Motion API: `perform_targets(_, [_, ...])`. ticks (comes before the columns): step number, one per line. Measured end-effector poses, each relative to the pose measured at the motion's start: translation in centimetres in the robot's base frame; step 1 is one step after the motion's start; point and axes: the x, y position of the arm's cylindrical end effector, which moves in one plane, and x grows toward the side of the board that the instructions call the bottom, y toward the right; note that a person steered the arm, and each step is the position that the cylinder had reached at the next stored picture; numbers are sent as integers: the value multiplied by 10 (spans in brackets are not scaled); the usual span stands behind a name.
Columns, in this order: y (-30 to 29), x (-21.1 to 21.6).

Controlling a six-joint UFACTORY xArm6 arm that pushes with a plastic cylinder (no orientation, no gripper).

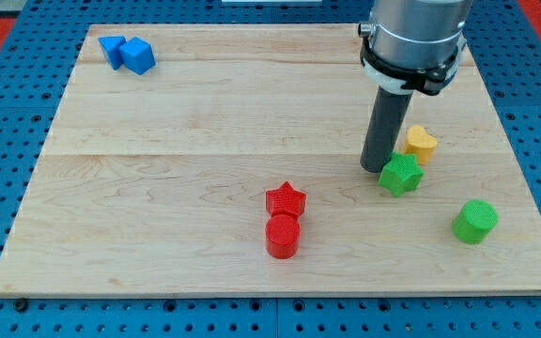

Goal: Push the heart into the hexagon

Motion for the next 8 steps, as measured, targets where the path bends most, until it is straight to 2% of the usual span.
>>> perform_targets(2, [43, 49])
perform_targets(3, [29, 33])
perform_targets(6, [81, -55])
perform_targets(8, [79, -69])
